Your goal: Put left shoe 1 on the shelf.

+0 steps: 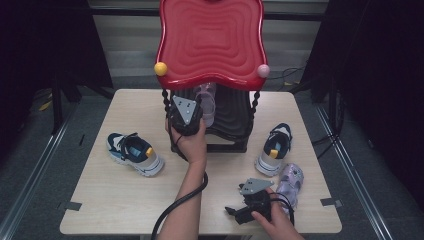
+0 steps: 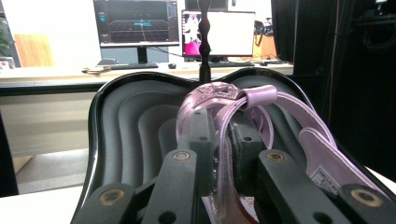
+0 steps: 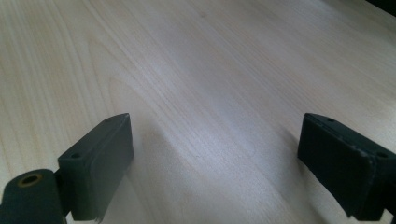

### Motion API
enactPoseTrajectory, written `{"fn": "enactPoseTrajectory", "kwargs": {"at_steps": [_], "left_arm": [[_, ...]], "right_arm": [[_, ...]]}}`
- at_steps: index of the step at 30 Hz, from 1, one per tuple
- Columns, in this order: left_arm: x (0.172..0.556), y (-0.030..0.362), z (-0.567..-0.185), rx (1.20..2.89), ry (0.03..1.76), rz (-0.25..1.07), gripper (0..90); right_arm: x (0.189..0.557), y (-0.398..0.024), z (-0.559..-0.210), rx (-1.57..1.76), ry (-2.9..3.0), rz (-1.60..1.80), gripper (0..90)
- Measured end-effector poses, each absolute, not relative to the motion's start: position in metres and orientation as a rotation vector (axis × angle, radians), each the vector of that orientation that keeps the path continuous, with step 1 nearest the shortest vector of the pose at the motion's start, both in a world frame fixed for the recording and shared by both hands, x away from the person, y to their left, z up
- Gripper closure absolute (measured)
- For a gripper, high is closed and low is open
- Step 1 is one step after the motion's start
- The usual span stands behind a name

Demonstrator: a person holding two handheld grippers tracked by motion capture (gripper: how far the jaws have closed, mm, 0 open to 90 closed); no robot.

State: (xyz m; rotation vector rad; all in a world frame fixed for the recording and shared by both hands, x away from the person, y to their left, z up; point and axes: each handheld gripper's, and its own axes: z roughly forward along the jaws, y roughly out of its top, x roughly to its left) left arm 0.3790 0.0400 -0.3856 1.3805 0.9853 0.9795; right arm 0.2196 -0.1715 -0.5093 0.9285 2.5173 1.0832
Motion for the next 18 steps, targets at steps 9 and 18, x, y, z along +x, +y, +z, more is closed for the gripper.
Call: {"fn": "enactPoseTrajectory", "kwargs": {"at_steps": [9, 18], "left_arm": [[0.387, 0.032, -0.395, 1.363, 0.998, 1.001, 81.9], [0.394, 0.028, -0.401, 1.338, 1.009, 1.011, 81.7]], "right_arm": [[0.220, -0.172, -0.509, 0.929, 2.517, 1.083, 9.8], [0.220, -0.172, -0.509, 0.929, 2.518, 1.083, 9.8]]}}
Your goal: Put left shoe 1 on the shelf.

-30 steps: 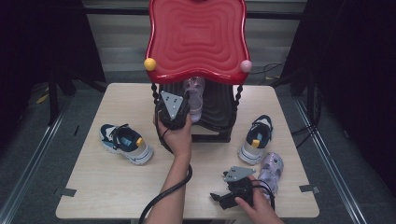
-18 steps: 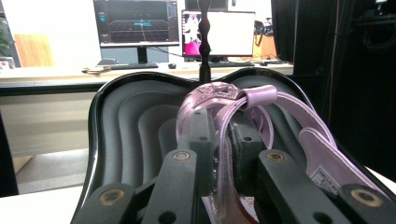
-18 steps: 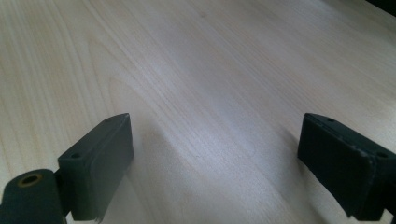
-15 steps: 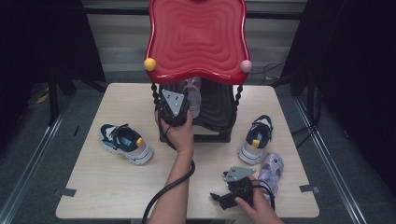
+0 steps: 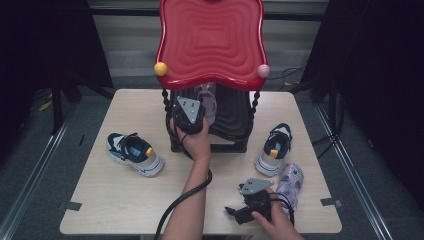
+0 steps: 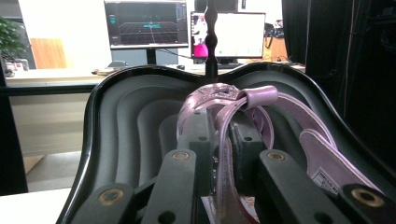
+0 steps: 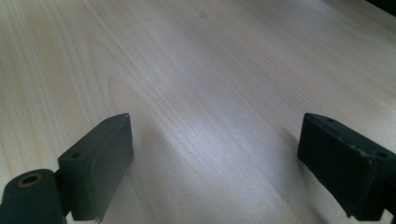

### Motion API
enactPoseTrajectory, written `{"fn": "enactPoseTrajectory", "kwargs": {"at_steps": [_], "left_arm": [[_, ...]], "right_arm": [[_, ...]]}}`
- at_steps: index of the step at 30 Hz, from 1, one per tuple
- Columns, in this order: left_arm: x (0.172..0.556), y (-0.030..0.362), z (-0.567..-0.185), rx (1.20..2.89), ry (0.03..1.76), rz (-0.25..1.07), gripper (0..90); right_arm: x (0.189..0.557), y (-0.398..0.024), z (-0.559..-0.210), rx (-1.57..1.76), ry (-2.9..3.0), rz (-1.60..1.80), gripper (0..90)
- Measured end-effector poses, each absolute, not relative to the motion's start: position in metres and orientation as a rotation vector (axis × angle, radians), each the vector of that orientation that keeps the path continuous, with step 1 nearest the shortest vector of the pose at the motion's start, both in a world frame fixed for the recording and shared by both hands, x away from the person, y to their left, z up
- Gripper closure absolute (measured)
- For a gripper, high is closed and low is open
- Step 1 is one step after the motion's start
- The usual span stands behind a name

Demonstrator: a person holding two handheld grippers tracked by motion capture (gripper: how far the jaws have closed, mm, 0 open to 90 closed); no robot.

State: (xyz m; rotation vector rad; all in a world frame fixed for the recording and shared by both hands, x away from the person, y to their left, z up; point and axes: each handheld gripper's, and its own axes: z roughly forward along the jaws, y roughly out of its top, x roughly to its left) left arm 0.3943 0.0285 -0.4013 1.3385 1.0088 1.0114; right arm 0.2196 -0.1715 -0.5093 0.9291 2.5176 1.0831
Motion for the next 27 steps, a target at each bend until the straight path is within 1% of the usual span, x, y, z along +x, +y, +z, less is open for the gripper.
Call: {"fn": "enactPoseTrajectory", "kwargs": {"at_steps": [6, 16, 27], "left_arm": [[0.398, 0.027, -0.403, 1.338, 1.004, 1.035, 81.4], [0.401, 0.025, -0.408, 1.327, 1.022, 1.034, 80.9], [0.401, 0.033, -0.414, 1.367, 1.036, 1.030, 79.5]], "right_arm": [[0.220, -0.172, -0.509, 0.929, 2.518, 1.083, 9.8], [0.220, -0.172, -0.509, 0.929, 2.517, 1.083, 9.8], [0.220, -0.171, -0.509, 0.931, 2.520, 1.084, 9.8]]}}
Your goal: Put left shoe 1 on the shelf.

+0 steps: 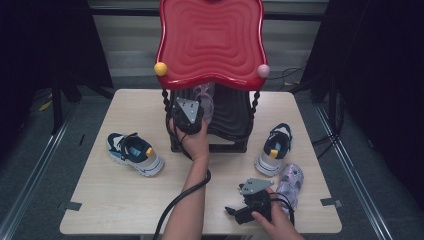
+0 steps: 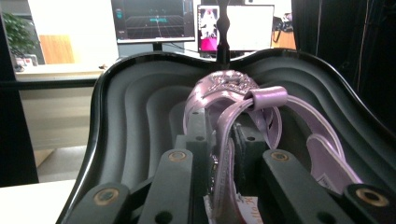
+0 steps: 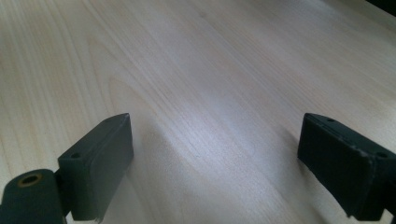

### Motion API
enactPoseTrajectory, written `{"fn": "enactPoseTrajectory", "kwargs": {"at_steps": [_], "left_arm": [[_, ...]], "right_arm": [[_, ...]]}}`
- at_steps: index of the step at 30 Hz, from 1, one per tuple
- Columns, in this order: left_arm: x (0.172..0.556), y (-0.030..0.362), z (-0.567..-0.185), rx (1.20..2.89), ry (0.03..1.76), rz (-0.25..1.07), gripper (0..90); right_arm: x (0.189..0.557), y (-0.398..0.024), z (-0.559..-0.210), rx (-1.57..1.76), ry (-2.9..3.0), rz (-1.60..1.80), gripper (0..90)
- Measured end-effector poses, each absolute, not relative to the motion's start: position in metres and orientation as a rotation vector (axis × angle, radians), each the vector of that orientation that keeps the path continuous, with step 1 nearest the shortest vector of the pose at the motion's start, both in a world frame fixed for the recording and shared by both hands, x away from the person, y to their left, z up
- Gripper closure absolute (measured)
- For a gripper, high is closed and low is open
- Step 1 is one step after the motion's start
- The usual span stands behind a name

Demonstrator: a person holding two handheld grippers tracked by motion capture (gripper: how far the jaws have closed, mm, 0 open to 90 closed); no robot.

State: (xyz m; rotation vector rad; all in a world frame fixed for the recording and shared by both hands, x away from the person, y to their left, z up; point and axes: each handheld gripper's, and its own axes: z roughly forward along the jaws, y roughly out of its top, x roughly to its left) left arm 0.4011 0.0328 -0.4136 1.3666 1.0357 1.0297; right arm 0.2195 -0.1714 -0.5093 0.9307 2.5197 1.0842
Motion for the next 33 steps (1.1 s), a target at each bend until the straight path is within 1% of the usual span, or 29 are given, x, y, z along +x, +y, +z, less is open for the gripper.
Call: {"fn": "enactPoseTrajectory", "kwargs": {"at_steps": [25, 29, 33], "left_arm": [[0.3966, 0.0323, -0.4166, 1.388, 1.033, 0.993, 76.5], [0.3941, 0.0327, -0.4144, 1.395, 1.033, 1.009, 72.1], [0.3910, 0.0330, -0.4127, 1.400, 1.031, 1.013, 70.9]], "right_arm": [[0.2196, -0.1715, -0.5093, 0.929, 2.518, 1.083, 9.8], [0.2195, -0.1715, -0.5093, 0.931, 2.518, 1.083, 9.8], [0.2196, -0.1715, -0.5093, 0.929, 2.517, 1.083, 9.8]]}}
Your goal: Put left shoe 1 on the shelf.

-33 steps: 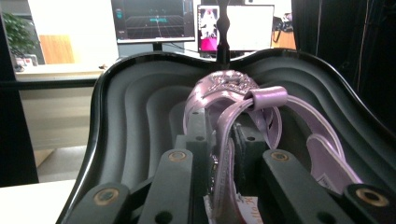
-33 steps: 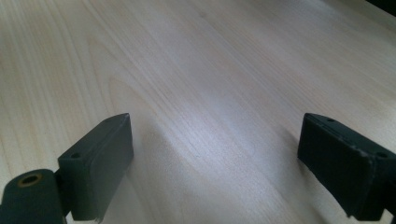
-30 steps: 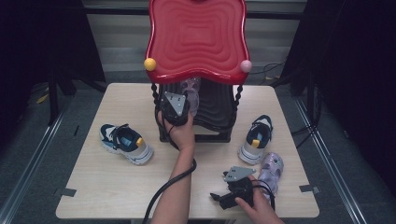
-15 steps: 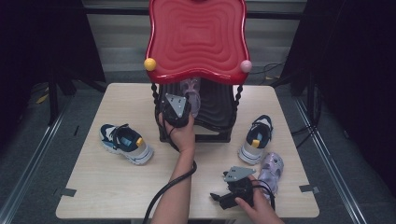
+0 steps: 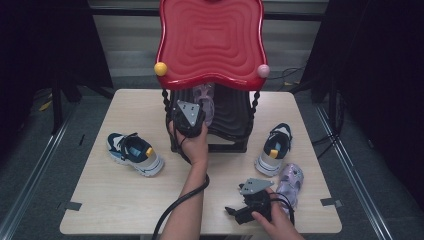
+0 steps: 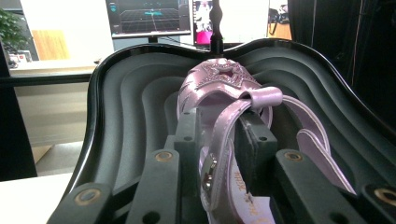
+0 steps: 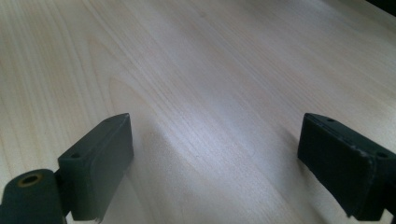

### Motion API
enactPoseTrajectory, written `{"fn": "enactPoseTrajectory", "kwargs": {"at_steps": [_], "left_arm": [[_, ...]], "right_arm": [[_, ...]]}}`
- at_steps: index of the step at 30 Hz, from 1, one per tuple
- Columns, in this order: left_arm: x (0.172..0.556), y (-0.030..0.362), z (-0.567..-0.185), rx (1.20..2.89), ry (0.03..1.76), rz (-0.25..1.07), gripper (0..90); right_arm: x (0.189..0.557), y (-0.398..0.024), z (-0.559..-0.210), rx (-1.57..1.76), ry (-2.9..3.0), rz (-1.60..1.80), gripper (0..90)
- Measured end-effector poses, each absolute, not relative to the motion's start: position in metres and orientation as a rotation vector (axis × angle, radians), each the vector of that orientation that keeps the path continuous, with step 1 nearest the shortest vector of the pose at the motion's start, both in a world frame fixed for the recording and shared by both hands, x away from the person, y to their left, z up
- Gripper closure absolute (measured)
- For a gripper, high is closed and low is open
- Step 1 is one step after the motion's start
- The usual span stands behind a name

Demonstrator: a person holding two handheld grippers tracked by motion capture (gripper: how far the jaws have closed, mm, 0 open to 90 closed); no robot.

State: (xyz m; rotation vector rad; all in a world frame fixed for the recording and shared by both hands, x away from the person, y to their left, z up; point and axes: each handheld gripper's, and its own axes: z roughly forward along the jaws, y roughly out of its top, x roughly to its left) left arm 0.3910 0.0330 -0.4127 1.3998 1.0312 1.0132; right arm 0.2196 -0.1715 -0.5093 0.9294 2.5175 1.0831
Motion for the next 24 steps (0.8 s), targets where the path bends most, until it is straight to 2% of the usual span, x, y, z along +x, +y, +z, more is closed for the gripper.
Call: {"fn": "enactPoseTrajectory", "kwargs": {"at_steps": [10, 24], "left_arm": [[0.384, 0.043, -0.406, 1.462, 1.025, 1.013, 60.8], [0.370, 0.054, -0.407, 1.524, 0.992, 0.924, 48.5]], "right_arm": [[0.220, -0.172, -0.509, 0.930, 2.518, 1.083, 9.8], [0.220, -0.171, -0.509, 0.930, 2.520, 1.084, 9.8]]}}
